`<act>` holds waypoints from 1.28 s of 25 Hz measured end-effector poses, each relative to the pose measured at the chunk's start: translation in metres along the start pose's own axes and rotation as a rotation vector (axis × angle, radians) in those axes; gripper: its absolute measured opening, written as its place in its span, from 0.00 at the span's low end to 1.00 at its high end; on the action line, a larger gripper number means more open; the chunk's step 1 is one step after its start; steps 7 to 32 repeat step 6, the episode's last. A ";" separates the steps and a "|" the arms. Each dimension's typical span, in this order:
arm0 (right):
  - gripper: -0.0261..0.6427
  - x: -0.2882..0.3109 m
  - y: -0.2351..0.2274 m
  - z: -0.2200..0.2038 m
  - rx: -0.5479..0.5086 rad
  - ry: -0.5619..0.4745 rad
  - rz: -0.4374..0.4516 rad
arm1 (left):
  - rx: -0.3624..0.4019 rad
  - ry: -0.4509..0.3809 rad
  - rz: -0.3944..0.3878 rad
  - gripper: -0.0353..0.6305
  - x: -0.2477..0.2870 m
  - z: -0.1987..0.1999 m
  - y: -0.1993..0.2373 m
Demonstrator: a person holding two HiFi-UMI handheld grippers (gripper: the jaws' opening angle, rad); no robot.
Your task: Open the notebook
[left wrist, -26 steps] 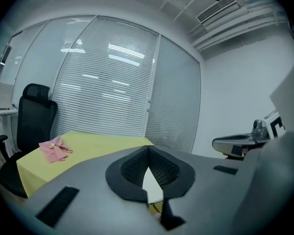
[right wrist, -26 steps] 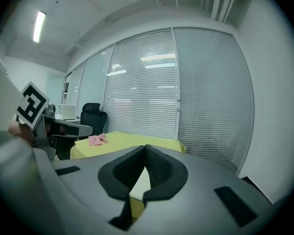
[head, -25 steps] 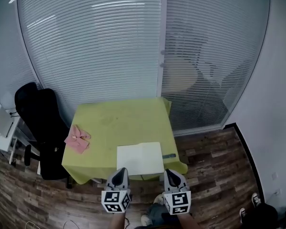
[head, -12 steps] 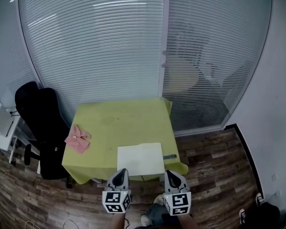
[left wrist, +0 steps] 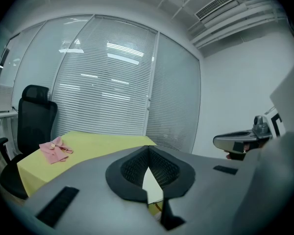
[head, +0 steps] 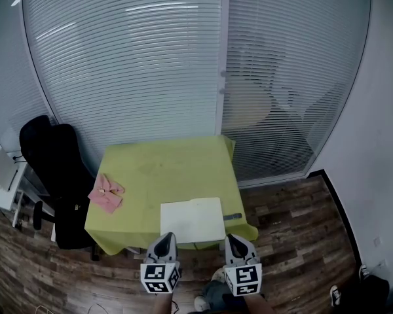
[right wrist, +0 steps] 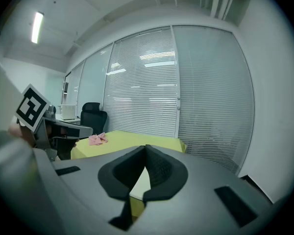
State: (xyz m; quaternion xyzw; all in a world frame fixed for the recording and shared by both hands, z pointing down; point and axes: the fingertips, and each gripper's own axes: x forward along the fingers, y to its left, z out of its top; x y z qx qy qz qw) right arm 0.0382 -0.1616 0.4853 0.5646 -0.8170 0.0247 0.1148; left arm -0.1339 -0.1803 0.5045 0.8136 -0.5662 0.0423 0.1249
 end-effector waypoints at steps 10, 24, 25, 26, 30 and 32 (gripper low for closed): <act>0.06 -0.003 0.002 -0.002 0.014 0.003 -0.001 | 0.005 0.010 -0.001 0.09 -0.003 -0.002 0.000; 0.06 -0.003 0.002 -0.002 0.014 0.003 -0.001 | 0.005 0.010 -0.001 0.09 -0.003 -0.002 0.000; 0.06 -0.003 0.002 -0.002 0.014 0.003 -0.001 | 0.005 0.010 -0.001 0.09 -0.003 -0.002 0.000; 0.06 -0.003 0.002 -0.002 0.014 0.003 -0.001 | 0.005 0.010 -0.001 0.09 -0.003 -0.002 0.000; 0.06 -0.003 0.002 -0.002 0.014 0.003 -0.001 | 0.005 0.010 -0.001 0.09 -0.003 -0.002 0.000; 0.06 -0.003 0.002 -0.002 0.014 0.003 -0.001 | 0.005 0.010 -0.001 0.09 -0.003 -0.002 0.000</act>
